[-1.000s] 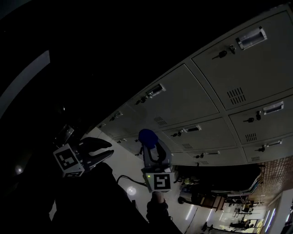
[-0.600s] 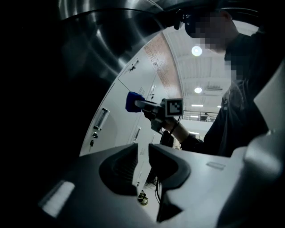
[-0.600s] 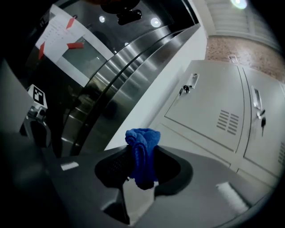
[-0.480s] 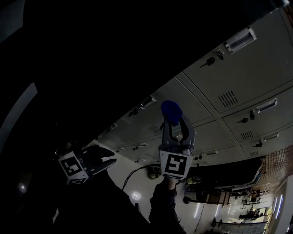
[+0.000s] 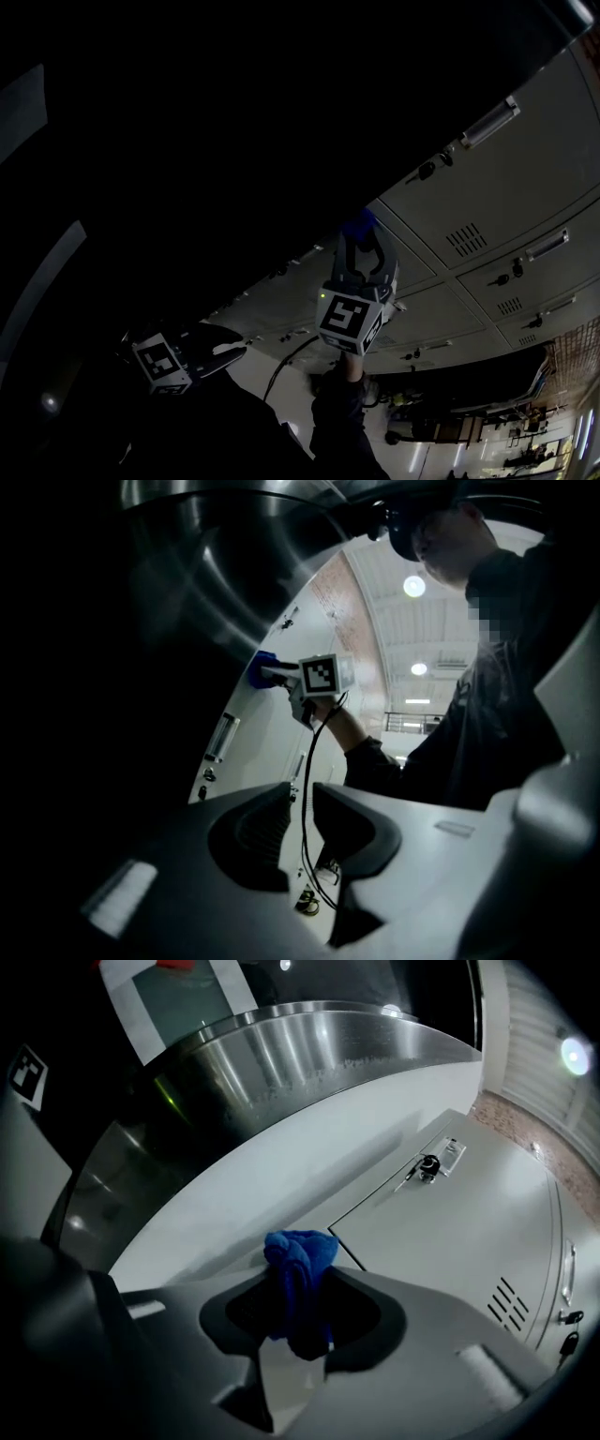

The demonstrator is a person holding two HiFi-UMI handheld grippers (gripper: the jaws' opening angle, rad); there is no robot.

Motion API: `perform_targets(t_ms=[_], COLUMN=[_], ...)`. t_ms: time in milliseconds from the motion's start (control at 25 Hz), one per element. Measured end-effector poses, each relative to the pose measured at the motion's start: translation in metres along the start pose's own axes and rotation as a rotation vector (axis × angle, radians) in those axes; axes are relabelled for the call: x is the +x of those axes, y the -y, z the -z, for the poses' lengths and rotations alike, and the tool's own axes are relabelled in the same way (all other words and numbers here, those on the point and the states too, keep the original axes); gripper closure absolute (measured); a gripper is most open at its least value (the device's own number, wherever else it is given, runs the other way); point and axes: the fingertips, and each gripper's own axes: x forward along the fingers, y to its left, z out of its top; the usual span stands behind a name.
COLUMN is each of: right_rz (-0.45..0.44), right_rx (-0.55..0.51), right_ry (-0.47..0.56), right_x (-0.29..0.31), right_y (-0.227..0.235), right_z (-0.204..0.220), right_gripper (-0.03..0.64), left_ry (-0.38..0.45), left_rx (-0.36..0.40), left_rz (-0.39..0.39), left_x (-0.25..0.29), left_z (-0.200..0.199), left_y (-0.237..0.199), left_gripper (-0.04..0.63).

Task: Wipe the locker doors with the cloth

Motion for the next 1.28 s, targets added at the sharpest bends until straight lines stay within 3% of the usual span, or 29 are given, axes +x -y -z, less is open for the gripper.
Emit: perform_targets(t_ms=[1000, 1280], right_rz=[-0.298, -0.347], right_rx=[0.188, 0.197], right_ry=[-0.210, -0.209], right_x=[-0.002, -0.014], right_y=[-0.163, -0.188], right_z=[0.127, 0.130], right_gripper=[0.486, 0.488], left_ry=[-0.092, -0.110], left_rx=[-0.035, -0.037], left_rz=[0.043, 0.035], left_x=[-0.003, -0.005], left_z=[0.020, 0.021], left_y=[0.009, 0.009], left_gripper=[0.537, 0.537])
